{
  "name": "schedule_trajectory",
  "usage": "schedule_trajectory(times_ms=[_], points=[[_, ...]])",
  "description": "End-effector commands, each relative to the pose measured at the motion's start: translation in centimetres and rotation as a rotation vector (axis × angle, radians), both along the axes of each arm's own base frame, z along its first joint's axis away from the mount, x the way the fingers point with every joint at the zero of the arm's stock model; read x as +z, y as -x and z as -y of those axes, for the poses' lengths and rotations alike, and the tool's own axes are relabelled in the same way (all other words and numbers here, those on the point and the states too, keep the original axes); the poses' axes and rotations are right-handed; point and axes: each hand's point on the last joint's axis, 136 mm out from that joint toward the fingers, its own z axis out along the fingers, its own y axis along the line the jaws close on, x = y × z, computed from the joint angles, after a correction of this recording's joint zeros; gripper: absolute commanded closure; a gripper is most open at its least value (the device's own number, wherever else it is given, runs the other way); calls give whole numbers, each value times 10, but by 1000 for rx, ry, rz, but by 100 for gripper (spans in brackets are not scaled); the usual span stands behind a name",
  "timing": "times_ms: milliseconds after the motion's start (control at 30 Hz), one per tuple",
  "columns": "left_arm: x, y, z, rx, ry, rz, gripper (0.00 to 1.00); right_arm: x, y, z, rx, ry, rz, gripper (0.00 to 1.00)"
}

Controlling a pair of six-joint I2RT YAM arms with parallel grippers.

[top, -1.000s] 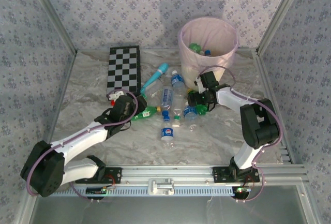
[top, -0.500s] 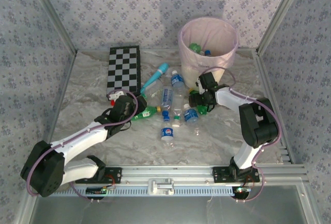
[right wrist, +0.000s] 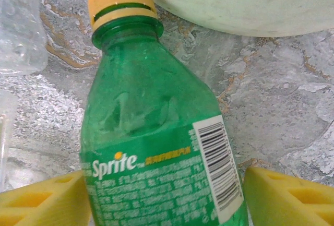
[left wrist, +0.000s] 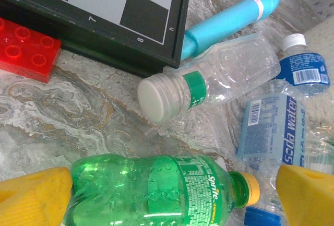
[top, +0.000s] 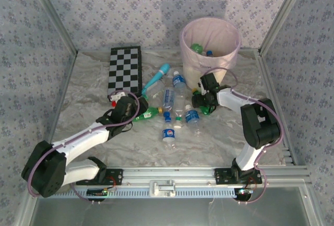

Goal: Put the plastic bottles in the bin

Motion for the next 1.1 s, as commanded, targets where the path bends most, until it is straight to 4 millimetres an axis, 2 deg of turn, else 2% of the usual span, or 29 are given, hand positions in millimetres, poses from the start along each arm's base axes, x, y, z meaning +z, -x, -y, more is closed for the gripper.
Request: schedule_trajectory(times_ms=[0,133,267,500,667,800,1067], points=[[8,-6,5,-9,5,22,0,-11,4,6,-23,36,-30,22],[7,-6,6,-14,4,19,0,-14,4,4,-22,32,-37,25],[7,-5,5,-10,3,20,0,-8,4,4,-17,33,-17,35],[4,-3,2,2,8,20,0,22,4,9,-32,3,93,47],[2,-5,3,0,10,21,0,50,8,15,-60,-69,176,50],[1,-7,6,-11,16,21,0,65,16,26,-107,-131,202,50],[-3,-4,14,-47,46,9,0,85,34,62,-266,-225,238,53]])
